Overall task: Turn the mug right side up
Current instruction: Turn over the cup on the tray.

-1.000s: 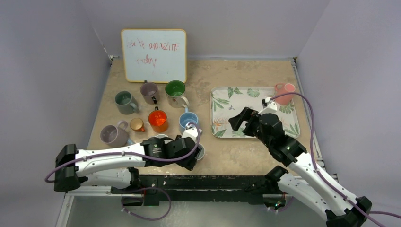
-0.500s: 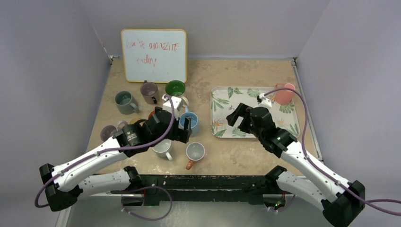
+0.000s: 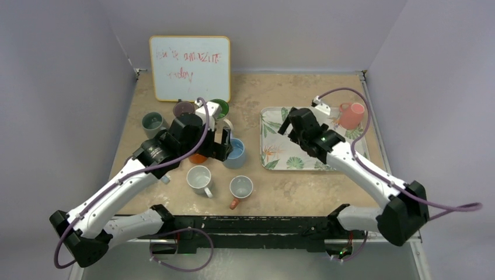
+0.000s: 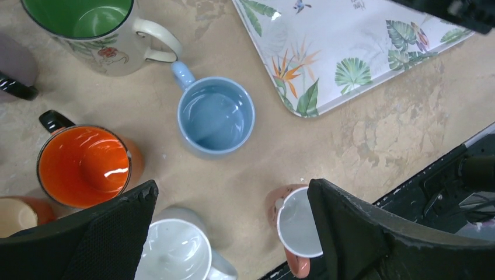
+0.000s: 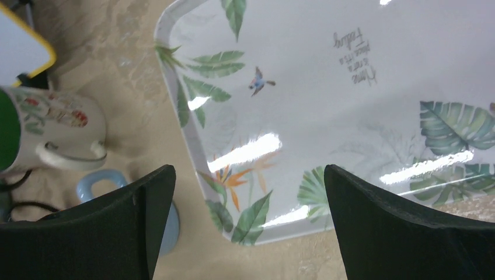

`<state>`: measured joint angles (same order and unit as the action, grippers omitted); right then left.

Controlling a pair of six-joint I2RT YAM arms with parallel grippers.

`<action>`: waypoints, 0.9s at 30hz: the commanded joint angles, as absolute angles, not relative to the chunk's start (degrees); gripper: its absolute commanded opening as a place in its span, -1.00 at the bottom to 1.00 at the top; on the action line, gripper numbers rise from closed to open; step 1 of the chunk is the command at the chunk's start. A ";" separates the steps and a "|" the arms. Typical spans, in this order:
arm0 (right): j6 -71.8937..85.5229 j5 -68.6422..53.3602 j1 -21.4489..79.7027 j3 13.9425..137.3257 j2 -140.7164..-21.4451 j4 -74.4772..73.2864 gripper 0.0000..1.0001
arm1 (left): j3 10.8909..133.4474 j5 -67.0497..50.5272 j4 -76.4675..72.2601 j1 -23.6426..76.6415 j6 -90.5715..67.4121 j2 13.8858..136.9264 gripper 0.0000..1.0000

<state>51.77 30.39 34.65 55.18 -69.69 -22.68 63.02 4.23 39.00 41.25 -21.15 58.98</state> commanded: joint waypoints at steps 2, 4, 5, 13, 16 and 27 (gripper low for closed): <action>53.72 31.64 27.76 62.74 -78.26 -25.09 0.98 | 60.24 6.00 42.23 41.04 -19.54 51.13 0.99; 55.12 30.00 24.05 64.81 -81.70 -26.12 0.98 | 58.90 6.87 43.59 41.04 -19.97 48.82 0.99; 55.30 29.89 22.67 65.81 -83.71 -26.29 0.98 | 58.50 7.36 45.05 41.07 -20.17 47.67 0.99; 53.93 36.15 14.88 70.90 -89.87 -26.63 0.72 | 54.12 10.82 48.56 41.04 -20.80 42.41 0.99; 53.55 40.50 11.24 72.57 -91.38 -28.08 0.52 | 53.38 9.52 48.25 41.04 -20.83 40.54 0.98; 50.65 43.80 3.18 79.32 -96.92 -26.79 0.46 | 52.51 11.07 47.90 41.04 -20.84 36.31 0.98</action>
